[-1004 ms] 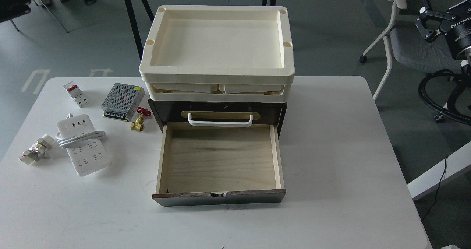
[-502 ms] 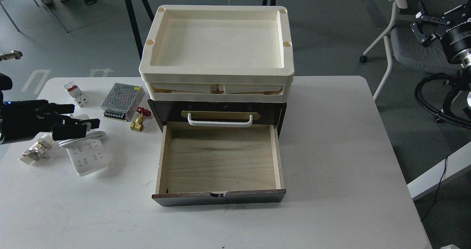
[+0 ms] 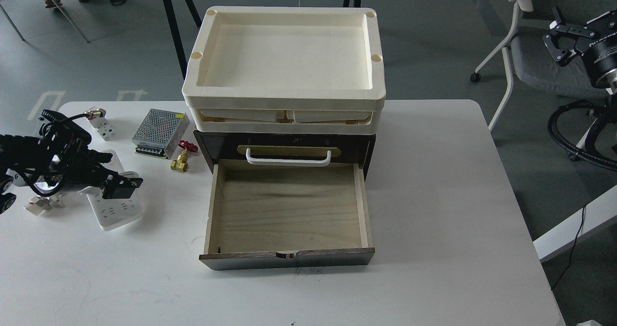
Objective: Put charging cable into cabinet
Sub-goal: 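Reach the left gripper down to the white power strip and grasp it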
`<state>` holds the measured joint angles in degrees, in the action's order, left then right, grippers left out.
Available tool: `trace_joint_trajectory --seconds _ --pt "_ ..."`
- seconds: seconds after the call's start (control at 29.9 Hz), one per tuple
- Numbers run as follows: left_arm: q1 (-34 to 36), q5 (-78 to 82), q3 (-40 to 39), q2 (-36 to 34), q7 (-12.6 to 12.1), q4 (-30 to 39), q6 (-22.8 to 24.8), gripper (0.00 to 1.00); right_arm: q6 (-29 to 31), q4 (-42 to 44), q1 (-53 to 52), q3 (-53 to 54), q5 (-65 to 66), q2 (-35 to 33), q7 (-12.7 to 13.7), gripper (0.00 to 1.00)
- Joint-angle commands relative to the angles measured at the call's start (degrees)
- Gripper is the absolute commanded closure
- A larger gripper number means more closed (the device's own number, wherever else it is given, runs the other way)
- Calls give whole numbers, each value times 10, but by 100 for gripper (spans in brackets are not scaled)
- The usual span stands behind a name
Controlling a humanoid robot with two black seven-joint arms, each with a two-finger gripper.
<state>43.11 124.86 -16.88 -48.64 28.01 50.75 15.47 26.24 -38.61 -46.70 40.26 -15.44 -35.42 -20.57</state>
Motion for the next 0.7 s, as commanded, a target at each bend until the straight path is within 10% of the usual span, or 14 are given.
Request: trace_joint_trajectory --seconds 0.0,0.37,0.67 --pt "17 1 38 29 0 -53 -10 0 0 1 3 0 1 0 -1 0" --pt "25 1 94 48 0 -113 -64 3 0 3 11 0 1 1 -1 0" --pt "22 1 110 47 0 -128 -79 28 0 5 13 0 1 3 -2 0"
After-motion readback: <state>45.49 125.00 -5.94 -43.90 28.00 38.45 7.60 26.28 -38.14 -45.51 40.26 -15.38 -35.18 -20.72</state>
